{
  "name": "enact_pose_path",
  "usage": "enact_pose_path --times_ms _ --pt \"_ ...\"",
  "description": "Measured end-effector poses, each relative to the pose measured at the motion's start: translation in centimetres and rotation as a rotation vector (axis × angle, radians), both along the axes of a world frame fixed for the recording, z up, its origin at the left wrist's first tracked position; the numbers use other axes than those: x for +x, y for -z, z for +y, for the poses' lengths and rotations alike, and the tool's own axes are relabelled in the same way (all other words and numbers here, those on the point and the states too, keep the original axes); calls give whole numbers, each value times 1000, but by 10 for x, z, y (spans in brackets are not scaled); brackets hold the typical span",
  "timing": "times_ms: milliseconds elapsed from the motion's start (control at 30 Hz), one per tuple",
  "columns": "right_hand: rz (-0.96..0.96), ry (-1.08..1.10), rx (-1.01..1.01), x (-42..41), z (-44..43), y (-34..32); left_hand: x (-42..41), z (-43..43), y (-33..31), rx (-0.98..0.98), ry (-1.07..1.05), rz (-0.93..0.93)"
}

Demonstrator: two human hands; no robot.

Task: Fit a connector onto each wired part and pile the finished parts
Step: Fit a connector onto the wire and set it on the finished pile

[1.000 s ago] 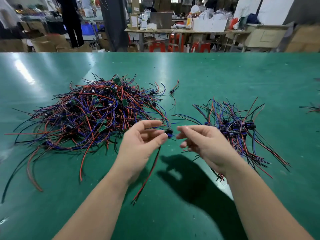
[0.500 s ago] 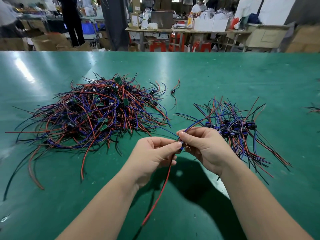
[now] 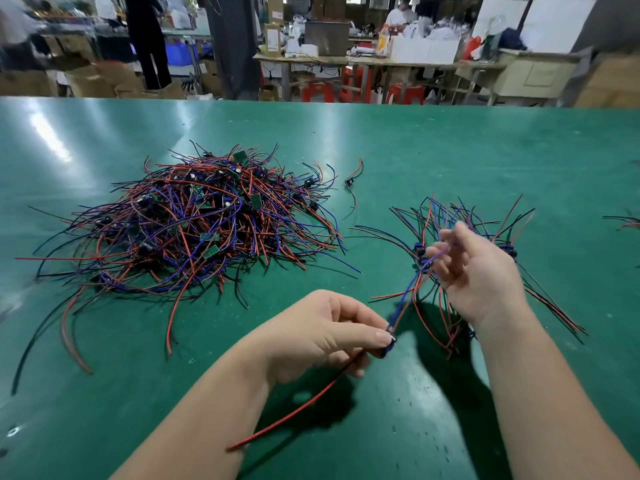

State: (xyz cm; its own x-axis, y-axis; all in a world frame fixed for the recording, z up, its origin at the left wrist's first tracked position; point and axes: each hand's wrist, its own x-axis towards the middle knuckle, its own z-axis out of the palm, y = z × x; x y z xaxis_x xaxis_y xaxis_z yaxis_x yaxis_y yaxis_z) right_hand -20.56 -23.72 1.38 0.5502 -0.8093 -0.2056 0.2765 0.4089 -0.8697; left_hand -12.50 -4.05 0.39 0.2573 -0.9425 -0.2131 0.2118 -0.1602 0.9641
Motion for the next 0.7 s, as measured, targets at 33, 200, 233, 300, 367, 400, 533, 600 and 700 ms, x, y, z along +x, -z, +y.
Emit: enact_pose_path --times_ms 33,200,233,300,367,400,533,600,700 --pt "-4 -28 0 0 -2 -2 0 2 -1 -57 60 114" --pt "135 -355 -49 3 9 2 5 -1 -3 -444 -8 478" --pt "175 -415 -72 4 15 4 6 -2 -4 -465 -76 518" --pt "231 -518 -175 7 28 7 8 -2 -7 -484 -213 598" --pt "195 -612 -293 8 40 10 10 -4 -9 -487 -345 641" --pt "141 -649 -324 8 45 11 11 -4 -10 -481 -401 645" --pt "-111 -596 -279 16 61 12 6 -10 -10 -434 -567 564" --pt "-161 -523 -201 19 65 12 0 -14 -6 -425 -655 457" --pt "-184 -493 -113 18 66 10 -8 -19 -2 -446 -742 279"
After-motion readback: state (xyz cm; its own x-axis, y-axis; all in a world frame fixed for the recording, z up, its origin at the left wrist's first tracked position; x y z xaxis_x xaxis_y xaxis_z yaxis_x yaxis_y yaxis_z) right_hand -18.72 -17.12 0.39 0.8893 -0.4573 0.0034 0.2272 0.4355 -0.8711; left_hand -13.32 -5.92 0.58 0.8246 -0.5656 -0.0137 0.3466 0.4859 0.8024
